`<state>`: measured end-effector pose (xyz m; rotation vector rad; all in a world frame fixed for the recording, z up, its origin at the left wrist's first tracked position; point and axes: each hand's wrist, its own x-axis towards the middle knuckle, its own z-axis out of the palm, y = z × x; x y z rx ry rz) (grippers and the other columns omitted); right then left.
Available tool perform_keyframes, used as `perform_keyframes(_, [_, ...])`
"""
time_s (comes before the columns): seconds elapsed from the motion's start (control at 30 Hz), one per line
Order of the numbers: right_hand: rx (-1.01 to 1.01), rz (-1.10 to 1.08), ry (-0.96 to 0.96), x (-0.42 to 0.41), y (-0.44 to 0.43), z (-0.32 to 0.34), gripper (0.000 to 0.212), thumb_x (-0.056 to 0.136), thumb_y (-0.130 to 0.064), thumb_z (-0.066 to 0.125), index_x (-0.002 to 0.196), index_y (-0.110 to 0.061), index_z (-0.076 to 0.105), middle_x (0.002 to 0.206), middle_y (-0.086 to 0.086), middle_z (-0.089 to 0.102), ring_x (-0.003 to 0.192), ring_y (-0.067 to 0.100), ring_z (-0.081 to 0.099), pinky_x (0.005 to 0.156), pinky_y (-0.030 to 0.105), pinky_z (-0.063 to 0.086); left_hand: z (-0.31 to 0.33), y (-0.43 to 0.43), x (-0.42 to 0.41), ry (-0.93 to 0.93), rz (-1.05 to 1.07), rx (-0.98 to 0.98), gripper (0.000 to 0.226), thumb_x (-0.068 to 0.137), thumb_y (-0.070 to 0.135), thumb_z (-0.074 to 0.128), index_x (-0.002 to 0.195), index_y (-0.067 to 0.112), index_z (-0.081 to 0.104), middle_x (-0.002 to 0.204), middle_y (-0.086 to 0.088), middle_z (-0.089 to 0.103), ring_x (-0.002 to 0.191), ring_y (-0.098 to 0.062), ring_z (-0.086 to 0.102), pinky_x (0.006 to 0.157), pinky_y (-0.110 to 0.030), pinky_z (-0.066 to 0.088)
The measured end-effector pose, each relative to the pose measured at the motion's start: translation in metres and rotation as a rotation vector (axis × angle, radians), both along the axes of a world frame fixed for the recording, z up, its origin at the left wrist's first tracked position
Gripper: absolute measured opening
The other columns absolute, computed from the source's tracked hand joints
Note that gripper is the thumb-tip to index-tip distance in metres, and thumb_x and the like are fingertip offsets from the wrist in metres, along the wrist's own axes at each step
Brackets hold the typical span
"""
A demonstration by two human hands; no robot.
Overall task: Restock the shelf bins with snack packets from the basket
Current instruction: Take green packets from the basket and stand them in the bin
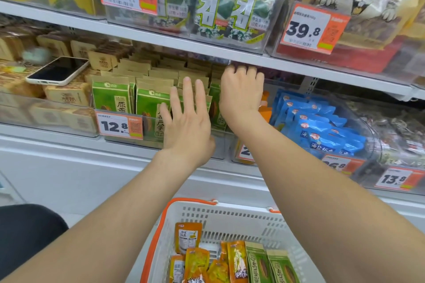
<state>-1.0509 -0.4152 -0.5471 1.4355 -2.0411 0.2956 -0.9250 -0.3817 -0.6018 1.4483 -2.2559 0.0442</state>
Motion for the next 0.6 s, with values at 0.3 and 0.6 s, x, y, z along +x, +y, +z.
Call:
perform_keyframes(0.3, [-0.335,0.406,-0.074,-0.019,0.077,-0.071,0.013,0.073,-0.003,0.061,0.079,-0.014,0.058,0.081,0.006,0.056,0.078,0.031,0.049,0.067,0.04,0.032,-0.036,0.011,-0.003,0.301,-0.363,-0.473,0.021,0.079,0.006,0.054,0.099,0.008,0.054,0.094,-0.008,0.052,0.081,-0.032,0.049,0.066,-0.044,0.041])
perform_keyframes(0.6, [0.285,0.132,-0.686,-0.081,0.172,-0.214,0.019,0.08,-0.01,0.062,0.092,-0.022,0.071,0.089,-0.004,0.064,0.084,0.02,0.06,0.07,0.032,0.05,-0.097,0.051,-0.037,-0.583,-0.657,0.457,0.035,0.1,0.032,0.054,0.133,0.027,0.06,0.13,-0.003,0.064,0.114,-0.028,0.063,0.09,-0.039,0.054])
